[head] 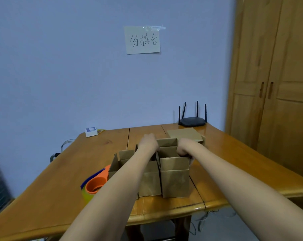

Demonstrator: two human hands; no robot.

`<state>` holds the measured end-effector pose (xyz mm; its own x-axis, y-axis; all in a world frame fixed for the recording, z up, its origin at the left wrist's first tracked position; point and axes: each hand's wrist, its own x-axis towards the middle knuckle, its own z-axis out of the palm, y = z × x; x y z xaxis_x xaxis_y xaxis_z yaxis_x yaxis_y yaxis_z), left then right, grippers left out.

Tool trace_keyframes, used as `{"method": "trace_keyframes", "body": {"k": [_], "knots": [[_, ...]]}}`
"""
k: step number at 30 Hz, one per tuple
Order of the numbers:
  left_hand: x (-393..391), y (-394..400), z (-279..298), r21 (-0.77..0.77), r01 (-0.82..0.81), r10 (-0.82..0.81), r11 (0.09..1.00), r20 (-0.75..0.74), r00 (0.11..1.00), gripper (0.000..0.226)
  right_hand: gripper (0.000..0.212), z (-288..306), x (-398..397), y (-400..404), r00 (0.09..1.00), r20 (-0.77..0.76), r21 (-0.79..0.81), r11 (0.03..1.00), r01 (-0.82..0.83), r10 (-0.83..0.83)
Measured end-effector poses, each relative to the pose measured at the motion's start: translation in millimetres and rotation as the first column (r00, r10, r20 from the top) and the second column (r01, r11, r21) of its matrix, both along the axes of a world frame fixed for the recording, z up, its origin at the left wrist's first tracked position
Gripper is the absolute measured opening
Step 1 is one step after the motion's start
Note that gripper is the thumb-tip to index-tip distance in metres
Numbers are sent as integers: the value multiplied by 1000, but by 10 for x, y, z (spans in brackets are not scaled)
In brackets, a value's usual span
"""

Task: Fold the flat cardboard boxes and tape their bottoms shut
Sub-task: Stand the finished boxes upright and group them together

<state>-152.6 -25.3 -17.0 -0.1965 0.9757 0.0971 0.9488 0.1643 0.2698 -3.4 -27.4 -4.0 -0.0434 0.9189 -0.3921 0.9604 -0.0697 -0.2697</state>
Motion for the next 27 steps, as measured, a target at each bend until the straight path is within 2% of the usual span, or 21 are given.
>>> {"method": "trace_keyframes", "body": {"k": [2,5,6,9,10,11,13,14,19,21,24,27], "knots": [[11,-6,3,10,-6,7,1000,-8,1000,18,30,-3,-4,-4,999,-36,19,1000,23,-22],[54,5,25,29,11,-10,1000,-38,999,26,60,11,59,39,985,-158,78,994,81,-68],[79,4,46,42,22,-20,999,-50,999,27,62,29,106,55,981,-184,119,989,90,-67],[159,53,114,96,51,-43,994,-86,995,25,37,105,313,148,995,-105,359,933,33,6],[197,84,146,108,62,-52,992,-93,994,23,39,141,391,197,995,-100,414,910,19,24],[243,124,182,114,76,-65,991,-99,993,19,40,175,454,222,997,-76,440,898,3,34],[354,224,274,107,106,-94,989,-107,990,14,25,195,584,341,1000,-14,463,886,-16,25],[417,286,320,101,121,-109,988,-109,988,15,24,186,630,409,999,37,481,876,-38,23],[709,764,454,38,207,-198,978,-170,965,16,49,60,788,831,982,172,594,788,-163,73],[791,995,465,-34,239,-241,970,-206,948,24,51,-27,775,1051,969,230,613,760,-215,89],[883,1372,397,-136,266,-289,954,-198,936,51,42,-169,735,1358,954,275,602,753,-266,117],[883,1699,291,-227,273,-321,935,-211,923,63,38,-370,671,1656,947,282,573,765,-295,154]]}}
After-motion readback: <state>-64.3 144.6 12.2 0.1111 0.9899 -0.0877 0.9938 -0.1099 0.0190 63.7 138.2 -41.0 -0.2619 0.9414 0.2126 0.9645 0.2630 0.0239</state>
